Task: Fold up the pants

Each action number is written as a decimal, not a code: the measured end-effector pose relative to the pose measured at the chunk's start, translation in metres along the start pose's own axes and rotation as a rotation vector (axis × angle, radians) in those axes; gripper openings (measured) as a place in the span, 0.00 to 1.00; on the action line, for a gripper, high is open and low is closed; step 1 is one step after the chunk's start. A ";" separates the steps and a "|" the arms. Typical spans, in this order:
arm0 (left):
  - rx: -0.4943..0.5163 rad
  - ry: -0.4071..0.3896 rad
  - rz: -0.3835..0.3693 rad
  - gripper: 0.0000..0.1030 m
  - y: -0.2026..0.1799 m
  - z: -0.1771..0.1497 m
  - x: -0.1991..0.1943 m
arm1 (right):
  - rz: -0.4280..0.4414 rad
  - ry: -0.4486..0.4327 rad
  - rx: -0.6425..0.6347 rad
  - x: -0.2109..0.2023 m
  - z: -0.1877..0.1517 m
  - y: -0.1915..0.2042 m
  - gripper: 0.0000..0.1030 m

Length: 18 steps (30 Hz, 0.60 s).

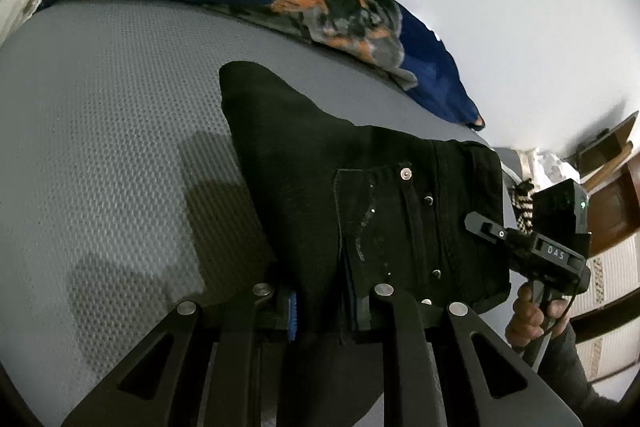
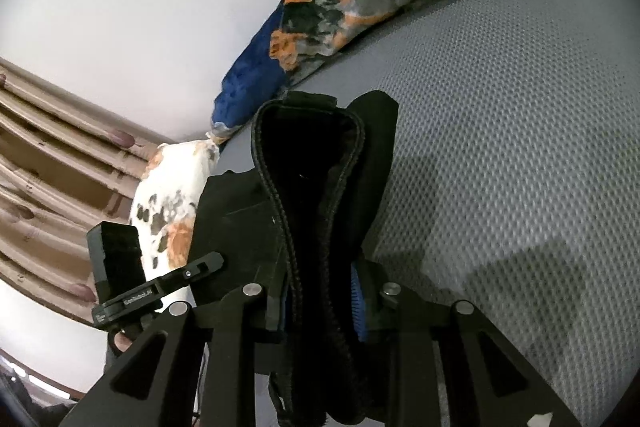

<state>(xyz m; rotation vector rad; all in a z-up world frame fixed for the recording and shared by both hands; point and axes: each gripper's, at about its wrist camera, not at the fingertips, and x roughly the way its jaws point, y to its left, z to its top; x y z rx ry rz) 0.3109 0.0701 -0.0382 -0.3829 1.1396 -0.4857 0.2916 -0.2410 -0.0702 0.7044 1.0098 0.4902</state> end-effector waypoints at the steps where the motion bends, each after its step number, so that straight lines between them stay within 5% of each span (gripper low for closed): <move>1: 0.001 0.002 0.005 0.17 0.002 0.003 0.003 | -0.011 0.003 -0.003 0.003 0.002 -0.001 0.22; 6: 0.021 0.015 0.065 0.17 0.011 0.008 0.022 | -0.122 0.006 -0.040 0.018 0.004 -0.007 0.22; 8: 0.032 0.018 0.097 0.20 0.014 0.006 0.028 | -0.196 0.002 -0.049 0.023 0.002 -0.012 0.27; 10: 0.031 0.010 0.127 0.24 0.017 0.002 0.033 | -0.279 0.000 -0.085 0.029 -0.002 -0.014 0.43; 18: 0.120 -0.033 0.288 0.45 0.009 -0.013 0.047 | -0.407 -0.035 -0.152 0.037 -0.004 -0.011 0.56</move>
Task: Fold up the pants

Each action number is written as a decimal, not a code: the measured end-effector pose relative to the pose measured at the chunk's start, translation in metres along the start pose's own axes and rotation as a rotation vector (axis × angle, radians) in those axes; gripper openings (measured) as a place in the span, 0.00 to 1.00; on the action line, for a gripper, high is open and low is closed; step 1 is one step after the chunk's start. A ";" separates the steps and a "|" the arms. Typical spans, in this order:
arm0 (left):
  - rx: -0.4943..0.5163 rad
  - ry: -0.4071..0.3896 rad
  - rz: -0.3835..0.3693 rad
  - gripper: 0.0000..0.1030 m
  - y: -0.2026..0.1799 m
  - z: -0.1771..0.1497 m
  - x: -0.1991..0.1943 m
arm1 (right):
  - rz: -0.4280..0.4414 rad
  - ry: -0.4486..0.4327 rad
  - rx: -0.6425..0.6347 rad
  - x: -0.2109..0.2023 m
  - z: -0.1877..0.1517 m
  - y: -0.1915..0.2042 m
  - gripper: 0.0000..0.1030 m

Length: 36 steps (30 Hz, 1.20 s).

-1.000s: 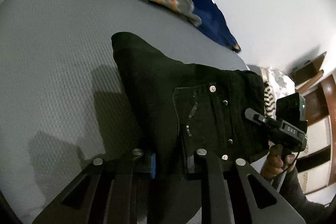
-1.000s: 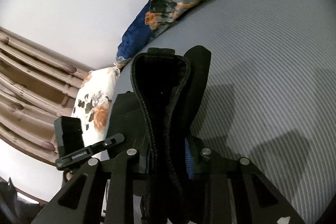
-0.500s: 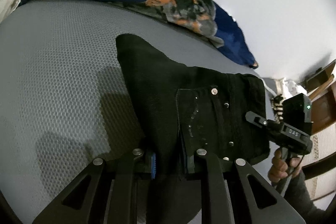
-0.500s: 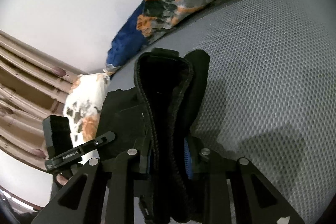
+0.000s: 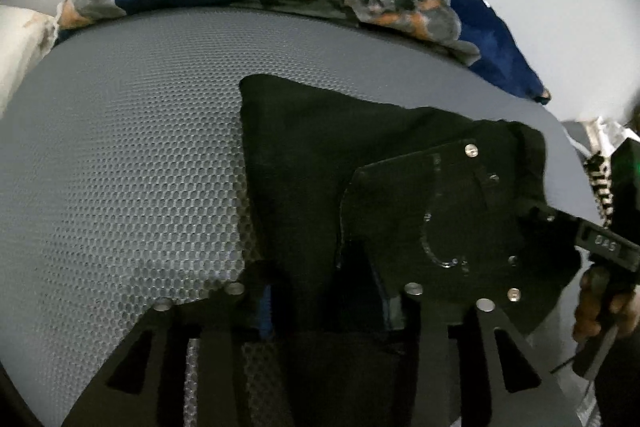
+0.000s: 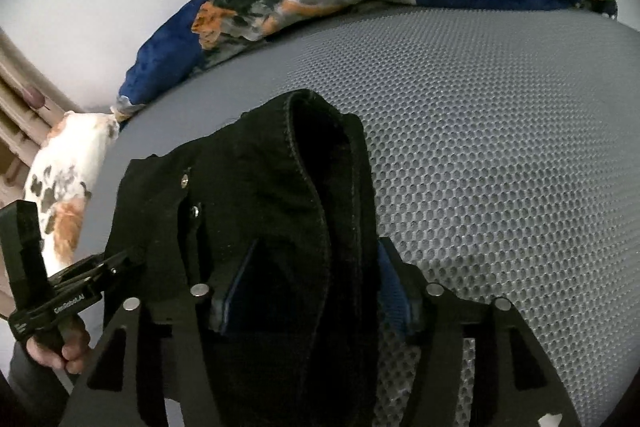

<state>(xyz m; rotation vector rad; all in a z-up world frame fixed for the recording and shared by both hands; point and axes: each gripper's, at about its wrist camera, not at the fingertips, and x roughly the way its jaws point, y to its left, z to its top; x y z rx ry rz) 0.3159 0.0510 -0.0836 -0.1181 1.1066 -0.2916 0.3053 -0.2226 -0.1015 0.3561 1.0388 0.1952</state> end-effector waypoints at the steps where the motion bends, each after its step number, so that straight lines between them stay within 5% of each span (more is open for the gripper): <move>1: 0.002 -0.004 0.016 0.49 0.000 -0.001 0.000 | -0.014 -0.004 -0.001 0.001 0.000 0.001 0.59; 9: 0.100 -0.028 0.185 0.57 -0.019 -0.012 -0.018 | -0.085 -0.007 0.002 -0.007 -0.006 0.011 0.63; 22: 0.055 -0.058 0.292 0.57 -0.036 -0.071 -0.086 | -0.202 -0.142 -0.100 -0.080 -0.061 0.047 0.63; 36: -0.025 -0.103 0.303 0.57 -0.056 -0.136 -0.135 | -0.201 -0.163 -0.191 -0.124 -0.132 0.100 0.69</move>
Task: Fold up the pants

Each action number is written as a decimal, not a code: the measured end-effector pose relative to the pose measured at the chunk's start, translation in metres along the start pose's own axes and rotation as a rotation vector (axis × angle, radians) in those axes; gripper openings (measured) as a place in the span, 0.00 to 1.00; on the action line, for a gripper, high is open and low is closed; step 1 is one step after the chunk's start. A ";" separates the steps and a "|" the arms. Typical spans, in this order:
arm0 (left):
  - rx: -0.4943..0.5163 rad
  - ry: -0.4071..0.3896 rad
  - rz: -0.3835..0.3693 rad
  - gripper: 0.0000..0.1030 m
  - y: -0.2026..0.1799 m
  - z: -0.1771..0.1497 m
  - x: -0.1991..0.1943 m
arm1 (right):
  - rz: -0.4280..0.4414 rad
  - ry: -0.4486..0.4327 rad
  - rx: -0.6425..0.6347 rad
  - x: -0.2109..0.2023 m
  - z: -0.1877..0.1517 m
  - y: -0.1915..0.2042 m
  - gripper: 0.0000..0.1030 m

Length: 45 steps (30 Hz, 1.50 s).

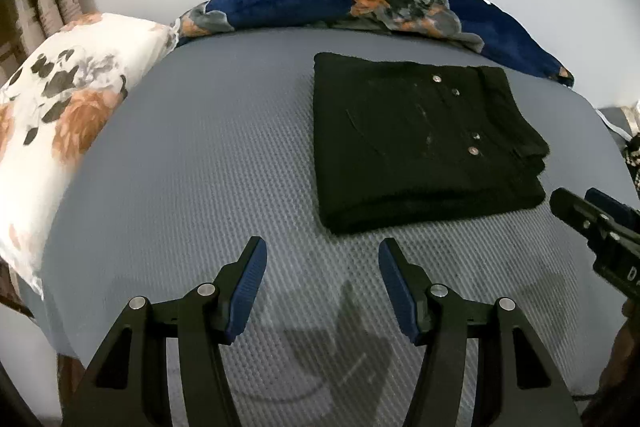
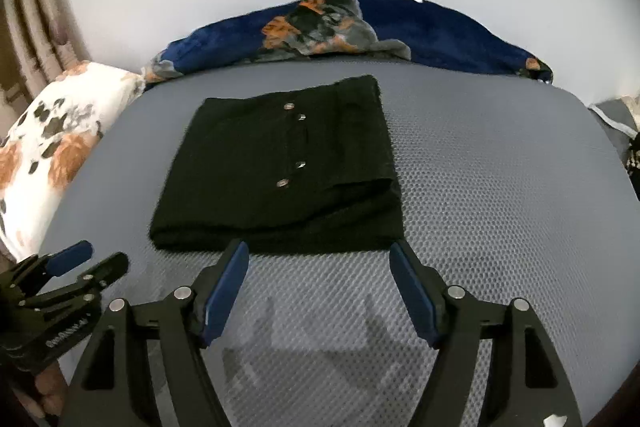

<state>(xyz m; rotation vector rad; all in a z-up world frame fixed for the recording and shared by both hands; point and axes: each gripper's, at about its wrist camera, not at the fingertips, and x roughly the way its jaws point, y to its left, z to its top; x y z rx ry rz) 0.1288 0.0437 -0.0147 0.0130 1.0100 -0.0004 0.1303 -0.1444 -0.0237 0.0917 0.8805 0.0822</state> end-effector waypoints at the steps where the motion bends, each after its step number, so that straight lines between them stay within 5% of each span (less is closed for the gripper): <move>1: 0.004 -0.002 0.001 0.57 -0.002 -0.004 -0.003 | -0.006 -0.006 -0.008 -0.004 -0.002 0.003 0.70; 45: 0.025 -0.017 0.021 0.57 -0.009 -0.031 -0.024 | -0.033 -0.013 -0.047 -0.027 -0.030 0.020 0.73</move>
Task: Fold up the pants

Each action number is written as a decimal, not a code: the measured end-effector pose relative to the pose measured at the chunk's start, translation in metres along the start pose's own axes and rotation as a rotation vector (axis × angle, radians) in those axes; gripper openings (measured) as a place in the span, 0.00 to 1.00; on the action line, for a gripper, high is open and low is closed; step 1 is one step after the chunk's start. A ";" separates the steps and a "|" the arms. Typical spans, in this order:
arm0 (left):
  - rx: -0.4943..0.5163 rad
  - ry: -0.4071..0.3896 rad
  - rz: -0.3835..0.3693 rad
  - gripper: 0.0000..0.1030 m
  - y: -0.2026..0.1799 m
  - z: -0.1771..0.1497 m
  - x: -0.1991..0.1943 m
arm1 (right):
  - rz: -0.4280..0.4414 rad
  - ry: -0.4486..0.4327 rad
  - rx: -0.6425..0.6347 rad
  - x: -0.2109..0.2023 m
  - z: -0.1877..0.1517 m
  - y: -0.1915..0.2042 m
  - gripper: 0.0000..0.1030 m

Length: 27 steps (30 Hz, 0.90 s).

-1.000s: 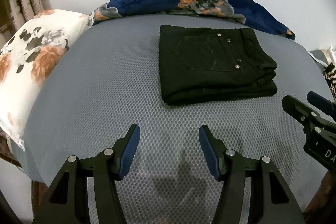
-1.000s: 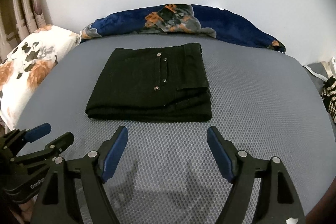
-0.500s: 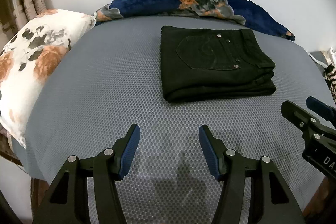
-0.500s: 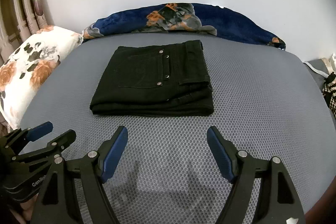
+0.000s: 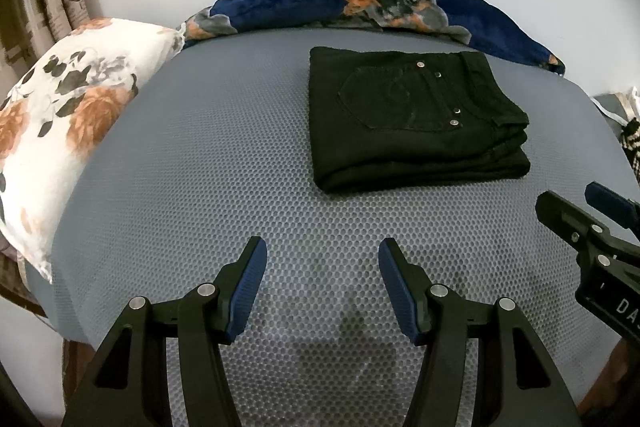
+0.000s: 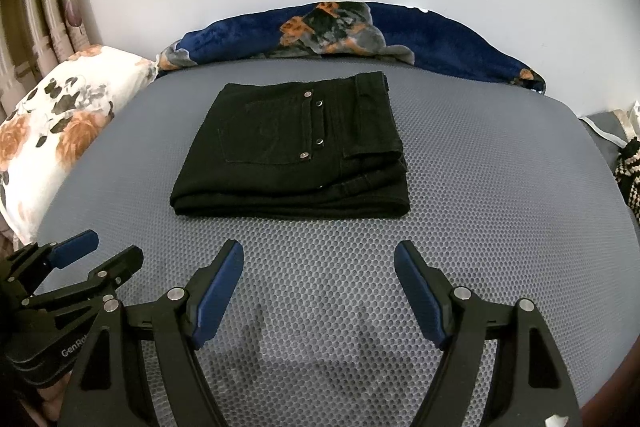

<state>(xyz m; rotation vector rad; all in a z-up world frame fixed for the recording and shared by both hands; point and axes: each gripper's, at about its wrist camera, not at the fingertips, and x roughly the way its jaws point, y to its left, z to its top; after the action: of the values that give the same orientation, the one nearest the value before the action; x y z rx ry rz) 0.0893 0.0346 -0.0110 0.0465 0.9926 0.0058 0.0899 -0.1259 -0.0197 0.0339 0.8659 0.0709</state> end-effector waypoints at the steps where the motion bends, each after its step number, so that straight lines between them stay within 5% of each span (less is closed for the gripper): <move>1: 0.000 0.000 0.000 0.57 0.000 0.000 0.000 | 0.000 0.000 0.000 0.001 0.000 0.000 0.73; 27: 0.021 0.004 -0.006 0.57 -0.005 -0.001 0.005 | -0.004 0.015 0.004 0.006 -0.002 -0.002 0.74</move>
<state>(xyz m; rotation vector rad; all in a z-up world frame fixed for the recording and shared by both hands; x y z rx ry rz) 0.0910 0.0302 -0.0164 0.0626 0.9971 -0.0103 0.0927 -0.1279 -0.0260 0.0357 0.8808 0.0654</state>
